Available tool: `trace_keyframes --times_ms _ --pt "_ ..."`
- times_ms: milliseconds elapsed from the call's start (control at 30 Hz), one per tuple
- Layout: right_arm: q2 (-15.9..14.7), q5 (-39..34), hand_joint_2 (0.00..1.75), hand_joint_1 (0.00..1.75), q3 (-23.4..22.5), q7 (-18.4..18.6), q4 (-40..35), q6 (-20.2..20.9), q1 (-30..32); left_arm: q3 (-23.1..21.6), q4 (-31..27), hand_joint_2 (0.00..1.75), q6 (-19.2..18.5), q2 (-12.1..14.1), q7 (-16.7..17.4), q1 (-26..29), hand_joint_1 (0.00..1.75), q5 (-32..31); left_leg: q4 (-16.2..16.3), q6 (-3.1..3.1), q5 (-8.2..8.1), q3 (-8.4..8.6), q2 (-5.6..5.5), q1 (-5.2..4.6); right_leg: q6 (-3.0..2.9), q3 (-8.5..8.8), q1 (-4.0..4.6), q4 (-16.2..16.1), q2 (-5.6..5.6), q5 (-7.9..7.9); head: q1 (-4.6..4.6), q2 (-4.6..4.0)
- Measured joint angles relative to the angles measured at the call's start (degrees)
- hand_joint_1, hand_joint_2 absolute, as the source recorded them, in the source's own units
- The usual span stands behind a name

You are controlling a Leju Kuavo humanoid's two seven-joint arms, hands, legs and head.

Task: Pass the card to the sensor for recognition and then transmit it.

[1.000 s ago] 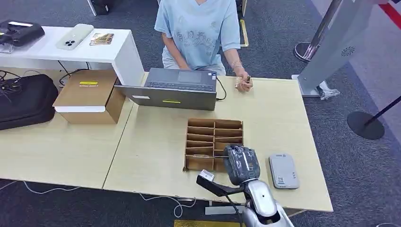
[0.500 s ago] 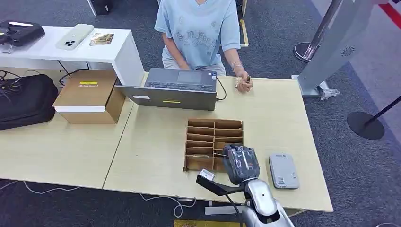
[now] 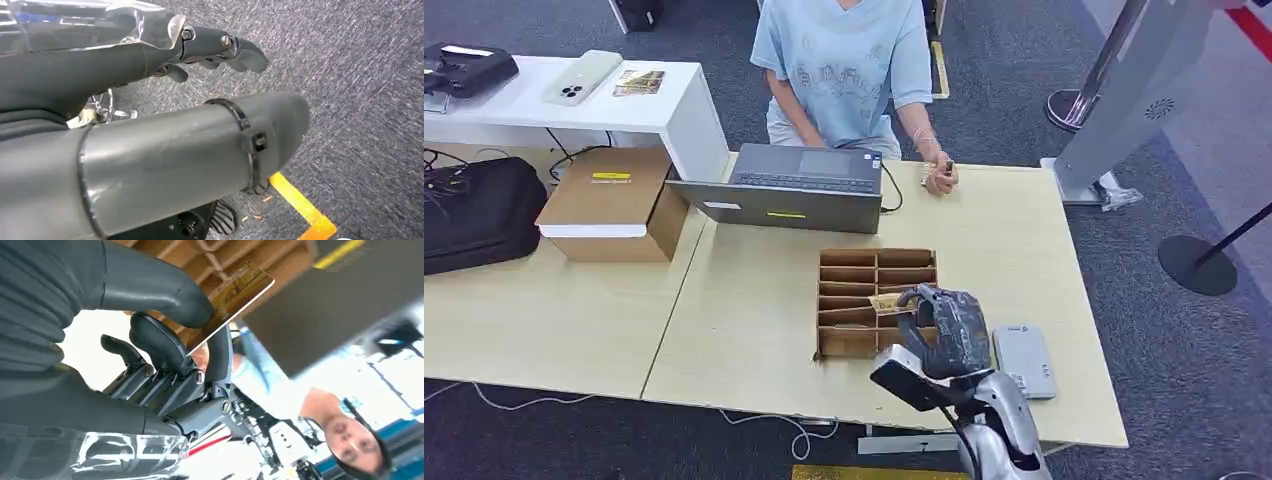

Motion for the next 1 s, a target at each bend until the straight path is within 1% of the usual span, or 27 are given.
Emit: trace_keyframes --times_ms 133,267,400,500,600,800,900,1000 --pt "0.28 -3.57 1.75 1.75 -0.77 -2.06 -2.12 1.03 0.22 -0.76 0.00 0.00 0.33 0.09 0.83 0.00 0.00 -1.03 0.00 0.00 0.00 0.01 0.00 0.00 0.00 0.00 0.00 0.00 0.00 0.00 0.00 0.00" --pt "0.63 -4.84 1.75 1.75 -1.21 -3.20 -3.26 1.45 0.14 -1.46 0.00 0.00 0.68 0.09 1.12 -0.06 0.00 -1.89 0.00 0.00 0.00 0.01 0.00 0.00 0.00 0.00 0.00 0.01 0.00 0.00 0.00 0.00" --pt "0.85 -4.80 1.75 1.75 -1.23 -3.57 -3.79 1.49 -0.53 -2.18 0.00 0.00 0.87 0.09 1.53 -0.14 0.00 -2.47 0.00 0.00 0.00 0.00 0.00 0.00 0.00 0.01 0.00 0.01 0.00 0.00 0.00 0.00" --pt "0.98 -2.66 1.75 1.75 -0.95 -3.31 -3.77 1.12 -2.27 -2.62 0.00 0.00 1.12 0.09 1.92 -0.29 0.00 -3.21 0.00 0.00 0.01 0.00 0.01 0.00 0.00 0.00 0.00 0.01 0.02 0.01 0.00 0.00" --pt "0.98 0.12 1.75 1.75 0.02 -1.97 -3.29 -0.41 -5.81 -3.32 0.00 0.00 1.62 0.07 2.45 -0.74 0.00 -3.94 0.00 0.02 0.03 0.01 0.02 0.00 -0.01 0.01 0.00 0.02 0.02 0.03 0.00 0.00" --pt "0.98 1.98 1.75 1.75 1.90 0.32 0.21 -3.19 -14.67 -5.03 0.00 0.00 2.51 -0.11 3.85 -1.88 0.00 -5.84 0.01 -0.03 0.08 0.01 0.02 0.00 -0.09 0.00 0.00 0.05 0.04 0.12 0.00 0.00" --pt "1.09 2.24 1.75 1.75 2.99 1.80 2.81 -3.49 -20.03 -5.99 0.00 0.00 3.04 -0.28 4.65 -2.62 0.00 -7.00 0.02 -0.02 0.11 0.01 0.02 0.00 -0.09 0.00 0.00 0.06 0.03 0.13 0.02 0.00" --pt "1.44 3.09 1.75 1.75 4.34 4.16 6.85 -3.47 -26.47 -6.95 0.00 0.00 3.69 -0.63 5.47 -3.45 0.00 -7.94 0.02 -0.05 0.16 0.02 0.02 0.00 -0.09 0.00 0.00 0.08 0.04 0.16 0.00 0.00"
